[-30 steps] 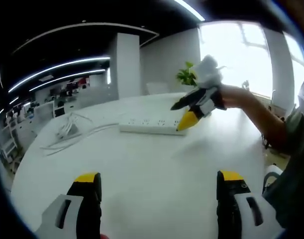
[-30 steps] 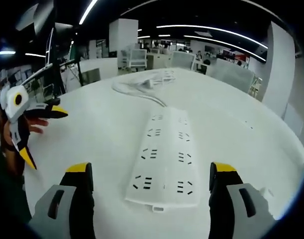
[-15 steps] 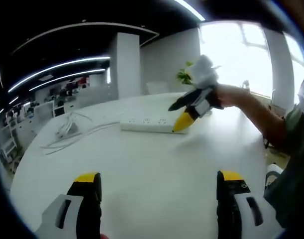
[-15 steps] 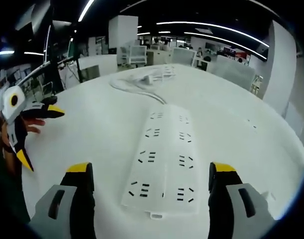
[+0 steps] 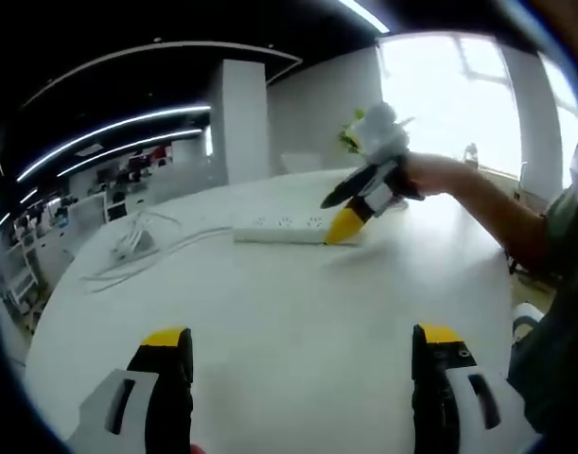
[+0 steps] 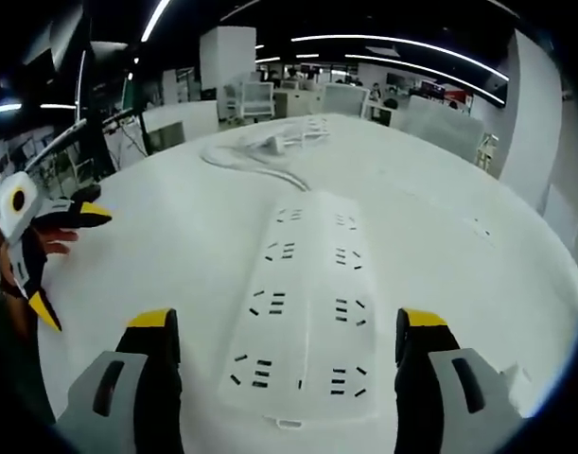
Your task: Straighten the power strip on the desk, plug the charger into it
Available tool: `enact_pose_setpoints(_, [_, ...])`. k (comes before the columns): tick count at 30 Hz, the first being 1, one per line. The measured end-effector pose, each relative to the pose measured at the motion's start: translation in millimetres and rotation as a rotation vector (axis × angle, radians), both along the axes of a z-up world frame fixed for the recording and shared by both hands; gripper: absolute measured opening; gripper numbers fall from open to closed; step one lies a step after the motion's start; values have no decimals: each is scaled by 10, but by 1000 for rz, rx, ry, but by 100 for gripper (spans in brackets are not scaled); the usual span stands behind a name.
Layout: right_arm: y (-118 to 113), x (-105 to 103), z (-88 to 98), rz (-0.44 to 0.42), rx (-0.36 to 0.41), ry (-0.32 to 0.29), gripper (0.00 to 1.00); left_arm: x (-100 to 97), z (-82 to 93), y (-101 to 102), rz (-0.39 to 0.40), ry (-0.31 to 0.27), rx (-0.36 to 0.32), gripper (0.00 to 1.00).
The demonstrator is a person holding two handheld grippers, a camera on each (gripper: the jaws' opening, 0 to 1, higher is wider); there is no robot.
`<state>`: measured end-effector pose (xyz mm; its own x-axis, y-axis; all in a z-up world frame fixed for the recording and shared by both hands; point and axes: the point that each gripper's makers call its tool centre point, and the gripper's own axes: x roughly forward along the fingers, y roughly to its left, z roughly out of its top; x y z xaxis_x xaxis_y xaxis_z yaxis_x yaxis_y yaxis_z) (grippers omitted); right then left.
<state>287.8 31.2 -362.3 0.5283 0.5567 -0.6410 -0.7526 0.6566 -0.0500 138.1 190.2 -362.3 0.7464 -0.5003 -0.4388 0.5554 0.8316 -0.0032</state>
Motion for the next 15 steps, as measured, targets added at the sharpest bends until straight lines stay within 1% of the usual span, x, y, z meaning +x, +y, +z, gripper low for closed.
enact_pose_setpoints(3, [-4,31,-12,-5,-1,5,94,-3,20,-15,-4,-3,-23,99])
enact_pose_setpoints(8, [-27,64,-57,-9,-9,14,93,-5,13,-14,-7,-3,-17,99])
enact_pose_setpoints(11, [-34,66,-82,-12,-8,22,92,-9,-6,-21,-13,2,-1,99])
enact_pose_setpoints(15, [-34,96,-102,-13,-6,33,91,-3,11,-30,-13,-2,-5,99])
